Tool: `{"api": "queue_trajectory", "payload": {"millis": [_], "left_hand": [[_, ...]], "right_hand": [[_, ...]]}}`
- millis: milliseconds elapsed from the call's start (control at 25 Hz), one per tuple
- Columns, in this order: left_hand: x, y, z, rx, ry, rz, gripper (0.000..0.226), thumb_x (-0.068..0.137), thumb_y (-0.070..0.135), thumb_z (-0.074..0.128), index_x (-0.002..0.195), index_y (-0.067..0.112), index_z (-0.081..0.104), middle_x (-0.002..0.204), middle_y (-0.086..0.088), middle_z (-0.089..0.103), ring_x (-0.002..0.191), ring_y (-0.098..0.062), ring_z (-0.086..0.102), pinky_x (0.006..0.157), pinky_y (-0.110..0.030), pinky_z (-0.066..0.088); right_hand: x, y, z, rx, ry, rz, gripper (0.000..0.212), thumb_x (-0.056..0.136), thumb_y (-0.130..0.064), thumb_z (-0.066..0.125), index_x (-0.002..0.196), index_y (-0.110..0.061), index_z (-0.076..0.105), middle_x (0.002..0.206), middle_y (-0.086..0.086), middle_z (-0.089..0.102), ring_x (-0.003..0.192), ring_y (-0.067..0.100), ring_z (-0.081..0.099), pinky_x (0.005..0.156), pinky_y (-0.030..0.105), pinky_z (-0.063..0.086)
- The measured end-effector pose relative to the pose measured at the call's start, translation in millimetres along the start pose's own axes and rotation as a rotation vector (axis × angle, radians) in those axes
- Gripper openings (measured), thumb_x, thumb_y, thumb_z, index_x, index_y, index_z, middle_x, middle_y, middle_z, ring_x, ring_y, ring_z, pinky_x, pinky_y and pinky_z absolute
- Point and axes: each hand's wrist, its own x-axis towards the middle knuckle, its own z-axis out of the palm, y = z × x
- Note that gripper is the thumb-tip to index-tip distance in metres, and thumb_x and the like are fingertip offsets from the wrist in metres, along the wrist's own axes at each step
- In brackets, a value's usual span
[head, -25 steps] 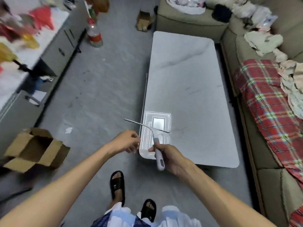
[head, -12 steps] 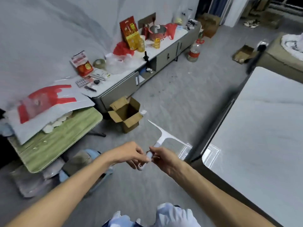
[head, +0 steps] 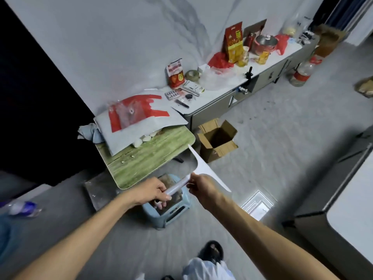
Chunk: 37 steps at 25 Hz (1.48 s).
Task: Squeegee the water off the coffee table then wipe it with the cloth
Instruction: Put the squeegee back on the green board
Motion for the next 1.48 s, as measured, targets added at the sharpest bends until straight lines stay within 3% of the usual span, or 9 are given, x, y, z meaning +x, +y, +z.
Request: {"api": "queue_trajectory", "payload": {"millis": [320,480,680,800,920,1080,1280,1360,1480], "left_hand": [[116.8,-83.0,-122.5,0.057,0.179,-0.095,0.012,0.083,0.010,0.069,0.084,0.018,0.060,0.068,0.001,0.066,0.049,-0.001,0.056,0.048,-0.014,0.043],[209.8,-134.7,-190.6,-0.012,0.311,-0.128,0.012,0.084,0.014,0.068,0.087,0.024,0.061,0.087,-0.003,0.073,0.069,-0.016,0.067,0.066,-0.027,0.051],[318.2,-193.9,-227.4,0.053,0.278,-0.063,0.014,0.086,0.023,0.067,0.098,0.024,0.061,0.101,0.006,0.068,0.097,-0.016,0.065,0.092,-0.040,0.052],[365.0,-234.4,-234.8,0.178,0.180,-0.039,0.026,0.087,0.025,0.066,0.112,0.023,0.057,0.108,0.006,0.064,0.101,-0.015,0.062,0.092,-0.039,0.052],[382.5,-264.9,-237.9,0.281,0.128,-0.032,0.030,0.087,0.029,0.065,0.116,0.026,0.056,0.104,0.006,0.060,0.096,-0.014,0.061,0.082,-0.030,0.050],[394.9,-280.4,-239.4,0.320,0.117,0.003,0.029,0.088,0.026,0.064,0.116,0.024,0.058,0.110,0.005,0.064,0.100,-0.016,0.062,0.086,-0.032,0.051],[393.4,-274.4,-235.1,0.434,0.209,0.010,0.024,0.088,0.021,0.060,0.111,0.022,0.057,0.111,-0.002,0.065,0.094,-0.020,0.060,0.076,-0.033,0.049],[383.6,-265.6,-230.4,0.496,0.305,0.120,0.023,0.086,0.016,0.059,0.109,0.020,0.055,0.106,-0.001,0.061,0.085,-0.019,0.058,0.071,-0.035,0.050],[370.2,-250.4,-204.0,0.456,0.306,0.303,0.021,0.083,0.005,0.057,0.102,0.014,0.059,0.095,-0.002,0.061,0.076,-0.018,0.058,0.061,-0.026,0.038]], "right_hand": [[192.1,-17.7,100.1,-0.115,0.099,0.063,0.020,0.097,-0.005,0.051,0.079,0.002,0.055,0.066,0.013,0.053,0.053,0.020,0.050,0.046,0.022,0.049],[326.4,-13.2,131.7,-0.132,0.179,0.102,0.023,0.096,-0.002,0.052,0.074,0.002,0.050,0.063,0.014,0.049,0.050,0.022,0.046,0.045,0.027,0.046],[445.5,15.9,177.1,-0.103,0.234,0.086,0.021,0.090,0.007,0.052,0.070,0.000,0.051,0.064,0.013,0.050,0.045,0.018,0.047,0.039,0.022,0.046],[496.1,43.7,200.9,-0.120,0.279,0.060,0.027,0.090,0.004,0.052,0.063,-0.001,0.052,0.063,0.013,0.052,0.047,0.020,0.047,0.044,0.026,0.044],[519.5,64.3,213.0,-0.144,0.334,0.033,0.032,0.090,0.005,0.052,0.059,-0.006,0.049,0.058,0.010,0.051,0.047,0.020,0.047,0.049,0.031,0.043],[528.3,75.0,218.1,-0.185,0.382,-0.001,0.033,0.090,0.002,0.054,0.059,-0.009,0.049,0.059,0.009,0.052,0.052,0.021,0.049,0.062,0.038,0.045],[509.5,76.2,202.9,-0.188,0.288,-0.097,0.024,0.093,-0.007,0.056,0.070,-0.009,0.050,0.065,0.008,0.053,0.057,0.018,0.052,0.059,0.033,0.047],[489.0,84.8,179.1,-0.307,0.299,-0.108,0.015,0.092,-0.011,0.060,0.078,-0.009,0.055,0.070,0.007,0.059,0.061,0.019,0.057,0.064,0.037,0.053],[455.4,120.0,130.1,-0.757,0.341,-0.035,0.010,0.091,-0.014,0.060,0.100,-0.010,0.063,0.095,0.011,0.070,0.081,0.025,0.066,0.077,0.040,0.055]]}}
